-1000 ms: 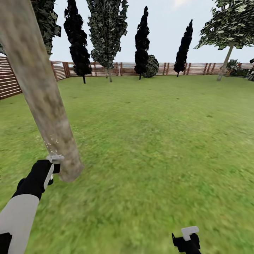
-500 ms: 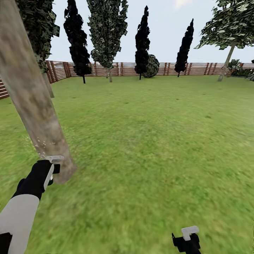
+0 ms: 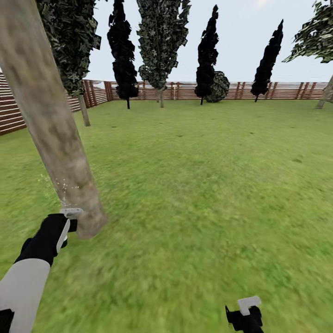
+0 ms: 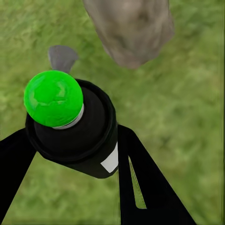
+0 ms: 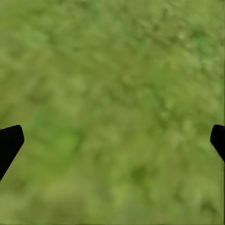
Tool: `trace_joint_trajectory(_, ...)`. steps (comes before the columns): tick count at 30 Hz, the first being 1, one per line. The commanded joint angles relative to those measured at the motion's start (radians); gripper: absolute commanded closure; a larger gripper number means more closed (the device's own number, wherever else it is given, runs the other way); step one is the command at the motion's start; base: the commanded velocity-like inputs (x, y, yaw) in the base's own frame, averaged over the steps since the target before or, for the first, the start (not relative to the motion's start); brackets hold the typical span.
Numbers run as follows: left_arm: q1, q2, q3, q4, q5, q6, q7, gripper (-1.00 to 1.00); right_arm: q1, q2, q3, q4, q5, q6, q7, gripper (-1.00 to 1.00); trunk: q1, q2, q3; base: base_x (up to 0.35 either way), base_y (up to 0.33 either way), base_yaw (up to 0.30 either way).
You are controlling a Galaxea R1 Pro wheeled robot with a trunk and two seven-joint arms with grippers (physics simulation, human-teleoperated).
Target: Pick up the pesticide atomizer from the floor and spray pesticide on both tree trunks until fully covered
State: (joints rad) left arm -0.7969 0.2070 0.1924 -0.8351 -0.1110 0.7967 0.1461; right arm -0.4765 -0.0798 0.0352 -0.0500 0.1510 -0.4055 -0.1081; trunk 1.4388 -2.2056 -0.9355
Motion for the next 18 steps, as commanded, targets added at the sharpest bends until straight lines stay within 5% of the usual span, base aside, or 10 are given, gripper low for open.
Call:
trace_joint_trajectory(1, 0.005, -0.002, 0.001, -0.001, -0.012, 0.005, -0.004, 1.00, -0.001, 0.000, 0.003, 0.001, 0.010, -0.001, -0.009, -1.00, 0.000, 0.000, -0.001, 0.245, -0.172, 0.028)
trace_joint_trajectory(11, 0.012, -0.001, 0.003, -0.002, -0.014, 0.005, -0.003, 1.00, -0.001, 0.000, 0.003, 0.001, 0.010, -0.001, -0.010, -1.00, 0.000, 0.000, -0.001, 0.206, -0.198, 0.004)
trace_joint_trajectory(18, 0.033, 0.000, 0.004, -0.002, -0.013, 0.004, -0.004, 1.00, -0.001, 0.000, 0.003, 0.001, 0.010, -0.001, -0.010, -1.00, 0.000, 0.000, -0.001, 0.010, -0.271, 0.229)
